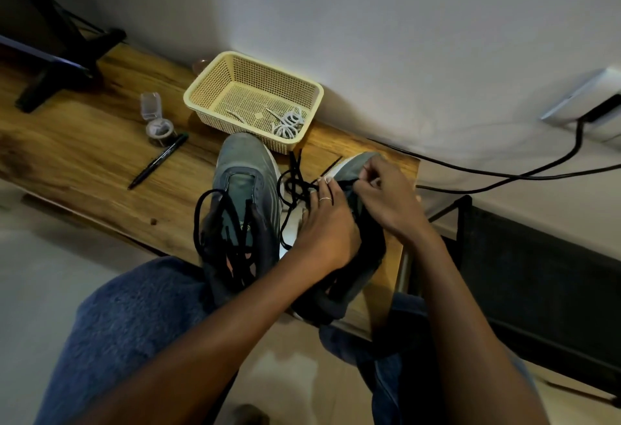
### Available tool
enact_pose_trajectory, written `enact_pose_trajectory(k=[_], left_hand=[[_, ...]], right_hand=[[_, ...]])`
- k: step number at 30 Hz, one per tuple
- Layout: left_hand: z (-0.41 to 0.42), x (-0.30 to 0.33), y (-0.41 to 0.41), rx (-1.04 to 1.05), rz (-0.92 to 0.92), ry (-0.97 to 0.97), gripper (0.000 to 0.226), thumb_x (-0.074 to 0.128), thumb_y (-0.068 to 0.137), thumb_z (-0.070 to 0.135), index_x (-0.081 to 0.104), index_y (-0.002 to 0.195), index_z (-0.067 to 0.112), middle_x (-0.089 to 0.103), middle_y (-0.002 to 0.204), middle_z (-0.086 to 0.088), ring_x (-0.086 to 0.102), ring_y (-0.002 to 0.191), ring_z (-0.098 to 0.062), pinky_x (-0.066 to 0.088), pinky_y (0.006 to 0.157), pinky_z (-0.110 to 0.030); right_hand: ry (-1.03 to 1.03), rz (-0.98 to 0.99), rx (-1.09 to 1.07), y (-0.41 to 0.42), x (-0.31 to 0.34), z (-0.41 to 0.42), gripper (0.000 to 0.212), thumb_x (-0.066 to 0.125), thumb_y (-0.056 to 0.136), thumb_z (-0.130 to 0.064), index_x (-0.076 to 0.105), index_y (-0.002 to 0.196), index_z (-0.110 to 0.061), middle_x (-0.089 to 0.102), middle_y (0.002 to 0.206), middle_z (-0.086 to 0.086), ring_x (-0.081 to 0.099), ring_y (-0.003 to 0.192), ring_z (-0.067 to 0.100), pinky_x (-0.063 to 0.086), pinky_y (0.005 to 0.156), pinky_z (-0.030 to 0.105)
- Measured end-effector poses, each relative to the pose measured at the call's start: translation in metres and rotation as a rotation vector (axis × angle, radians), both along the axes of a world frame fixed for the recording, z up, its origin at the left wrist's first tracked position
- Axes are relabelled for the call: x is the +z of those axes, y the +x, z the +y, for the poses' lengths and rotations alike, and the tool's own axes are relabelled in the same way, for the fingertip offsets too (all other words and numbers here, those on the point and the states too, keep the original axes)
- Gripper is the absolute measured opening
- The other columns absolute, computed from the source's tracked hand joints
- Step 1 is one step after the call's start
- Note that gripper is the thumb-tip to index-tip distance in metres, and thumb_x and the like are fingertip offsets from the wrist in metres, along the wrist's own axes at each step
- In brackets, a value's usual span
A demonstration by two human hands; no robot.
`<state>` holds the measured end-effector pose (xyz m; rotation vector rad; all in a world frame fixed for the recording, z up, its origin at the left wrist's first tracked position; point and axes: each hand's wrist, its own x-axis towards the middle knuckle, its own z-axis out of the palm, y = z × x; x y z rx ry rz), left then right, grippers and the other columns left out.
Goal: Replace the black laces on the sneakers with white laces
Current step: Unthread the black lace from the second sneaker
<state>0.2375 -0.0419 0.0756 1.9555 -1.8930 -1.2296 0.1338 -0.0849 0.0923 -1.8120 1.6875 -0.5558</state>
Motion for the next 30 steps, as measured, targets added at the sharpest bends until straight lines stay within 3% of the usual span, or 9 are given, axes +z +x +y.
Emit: enact_pose_trajectory(k=[3,7,11,15,18,20,22,27,30], left_hand=[[-0.001,0.002,0.001,0.021,0.012,0.02,0.083,0.046,0.096,0.012,-0.017,0.148,0.001,-0.019,0.157,-0.019,-0.011,0.147,-0.03,0.006,0.12,-0.04],[-0.004,0.004,0.004,0.052,0.011,0.082,0.083,0.048,0.097,0.012,-0.016,0.148,-0.002,-0.016,0.158,-0.02,-0.002,0.148,-0.031,0.01,0.118,-0.035],[-0.004,0.004,0.005,0.044,0.024,0.077,0.076,0.042,0.1,0.015,-0.014,0.148,-0.003,-0.014,0.158,-0.02,0.003,0.148,-0.03,0.014,0.117,-0.034],[-0.005,0.001,0.007,0.022,0.02,0.053,0.079,0.043,0.1,0.023,-0.014,0.151,0.005,-0.013,0.16,-0.015,0.003,0.148,-0.028,0.015,0.119,-0.038],[-0.006,-0.002,0.01,0.03,0.035,0.009,0.075,0.047,0.098,0.03,0.0,0.154,0.014,0.008,0.16,-0.012,0.017,0.145,-0.029,0.025,0.115,-0.043],[-0.006,-0.004,0.01,0.041,0.04,-0.002,0.069,0.049,0.097,0.033,0.011,0.152,0.016,0.027,0.153,-0.014,0.033,0.138,-0.032,0.034,0.109,-0.044],[-0.006,-0.005,0.009,0.043,0.027,-0.009,0.068,0.05,0.096,0.035,0.016,0.151,0.015,0.035,0.148,-0.015,0.039,0.132,-0.033,0.037,0.106,-0.045],[-0.007,-0.003,0.009,0.039,-0.043,-0.051,0.072,0.048,0.097,0.036,0.011,0.152,0.009,0.011,0.158,-0.014,0.013,0.145,-0.032,0.023,0.114,-0.043],[-0.006,0.0,0.011,0.029,-0.097,-0.026,0.076,0.047,0.098,0.039,0.006,0.152,0.005,0.008,0.159,-0.018,0.015,0.145,-0.035,0.028,0.11,-0.044]], right_hand=[[0.092,-0.201,-0.037,0.008,0.008,0.004,0.014,0.047,0.091,-0.011,0.051,0.078,-0.013,0.049,0.085,0.006,0.044,0.083,0.016,0.035,0.079,0.036],[0.208,-0.69,-0.197,0.006,0.029,0.005,0.021,0.052,0.089,-0.011,0.054,0.07,-0.019,0.059,0.079,0.003,0.052,0.069,0.002,0.034,0.071,0.029],[0.164,-0.998,-0.346,0.0,0.038,0.003,0.017,0.067,0.072,-0.018,0.053,0.081,-0.023,0.062,0.067,-0.009,0.056,0.065,0.002,0.03,0.066,0.03],[0.124,-1.317,-0.372,-0.008,0.045,0.003,0.036,0.062,0.08,-0.006,0.051,0.108,-0.027,0.072,0.097,-0.004,0.056,0.095,0.012,0.03,0.074,0.033],[0.025,-1.413,-0.359,-0.019,0.051,0.001,0.057,0.061,0.077,-0.005,0.044,0.126,-0.028,0.064,0.124,-0.003,0.053,0.103,0.015,0.035,0.075,0.033],[-0.073,-1.296,-0.405,-0.023,0.052,-0.002,0.069,0.058,0.081,0.002,0.036,0.138,-0.03,0.048,0.142,-0.007,0.053,0.107,0.01,0.039,0.085,0.034],[-0.17,-1.002,-0.441,-0.023,0.05,-0.001,0.08,0.058,0.081,0.002,0.026,0.146,-0.031,0.029,0.152,-0.011,0.045,0.114,0.004,0.039,0.095,0.035],[-0.448,-0.217,-0.373,-0.017,0.036,0.006,0.092,0.053,0.073,0.0,0.016,0.151,-0.032,0.001,0.162,-0.009,0.009,0.138,0.01,0.012,0.105,0.037],[-0.455,0.062,-0.469,-0.018,0.033,0.004,0.084,0.05,0.077,-0.008,0.018,0.151,-0.033,0.005,0.162,-0.004,0.009,0.143,0.021,0.012,0.102,0.043]])
